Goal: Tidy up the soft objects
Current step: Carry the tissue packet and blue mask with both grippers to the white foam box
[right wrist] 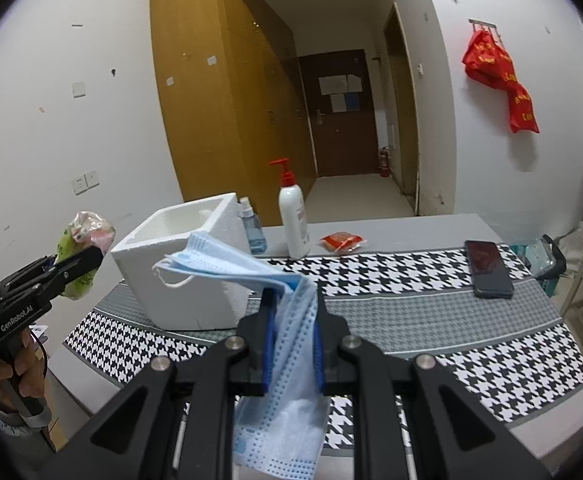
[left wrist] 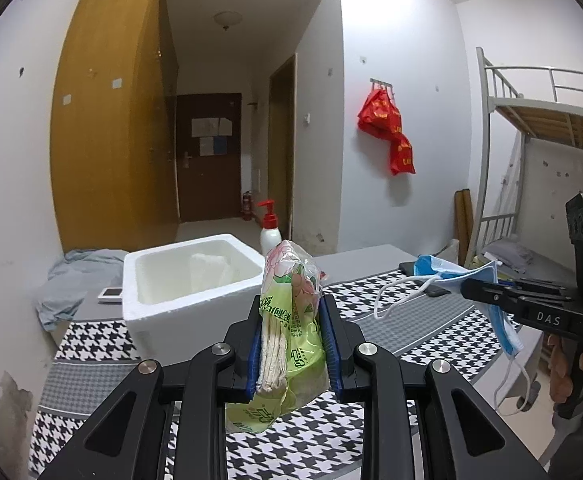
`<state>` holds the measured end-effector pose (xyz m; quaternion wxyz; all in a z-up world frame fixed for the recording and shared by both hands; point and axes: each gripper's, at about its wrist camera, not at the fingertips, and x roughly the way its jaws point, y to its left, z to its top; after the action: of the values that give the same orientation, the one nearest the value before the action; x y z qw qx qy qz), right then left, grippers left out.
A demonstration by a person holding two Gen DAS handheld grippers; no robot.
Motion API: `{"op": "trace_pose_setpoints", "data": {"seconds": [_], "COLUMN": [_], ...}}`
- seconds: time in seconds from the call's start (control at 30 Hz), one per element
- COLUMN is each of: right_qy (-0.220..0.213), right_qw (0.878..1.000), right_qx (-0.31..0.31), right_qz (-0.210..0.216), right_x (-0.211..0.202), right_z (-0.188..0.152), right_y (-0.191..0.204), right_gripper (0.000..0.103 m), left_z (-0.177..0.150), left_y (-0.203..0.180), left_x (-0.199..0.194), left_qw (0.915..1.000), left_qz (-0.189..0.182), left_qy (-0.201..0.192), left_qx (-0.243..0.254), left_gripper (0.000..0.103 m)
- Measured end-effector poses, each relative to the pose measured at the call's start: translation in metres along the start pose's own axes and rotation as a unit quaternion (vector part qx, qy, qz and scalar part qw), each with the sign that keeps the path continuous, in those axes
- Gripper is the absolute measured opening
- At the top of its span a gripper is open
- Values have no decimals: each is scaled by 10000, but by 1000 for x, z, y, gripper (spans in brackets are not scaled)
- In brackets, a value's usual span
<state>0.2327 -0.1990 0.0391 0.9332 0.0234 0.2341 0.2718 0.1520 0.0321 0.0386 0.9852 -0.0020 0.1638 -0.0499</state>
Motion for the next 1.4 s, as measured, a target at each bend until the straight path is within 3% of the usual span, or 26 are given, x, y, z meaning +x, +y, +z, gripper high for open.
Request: {"op": "trace_pose_setpoints", "data": {"seconds": [1.4], "right_qy": [8], "right_qw": [9893], "right_qx": [-627], "right_qz": [1320], "right_x": [38], "right_z": [12], "right_y": [87], "right_gripper": [19], "left_z": [-17], "left_y": [46], "left_x": [-59], "left_qw": [9897], "left_qz": [1334], "left_qy": [-77], "left_qx": [-516], "left_gripper": [28]}}
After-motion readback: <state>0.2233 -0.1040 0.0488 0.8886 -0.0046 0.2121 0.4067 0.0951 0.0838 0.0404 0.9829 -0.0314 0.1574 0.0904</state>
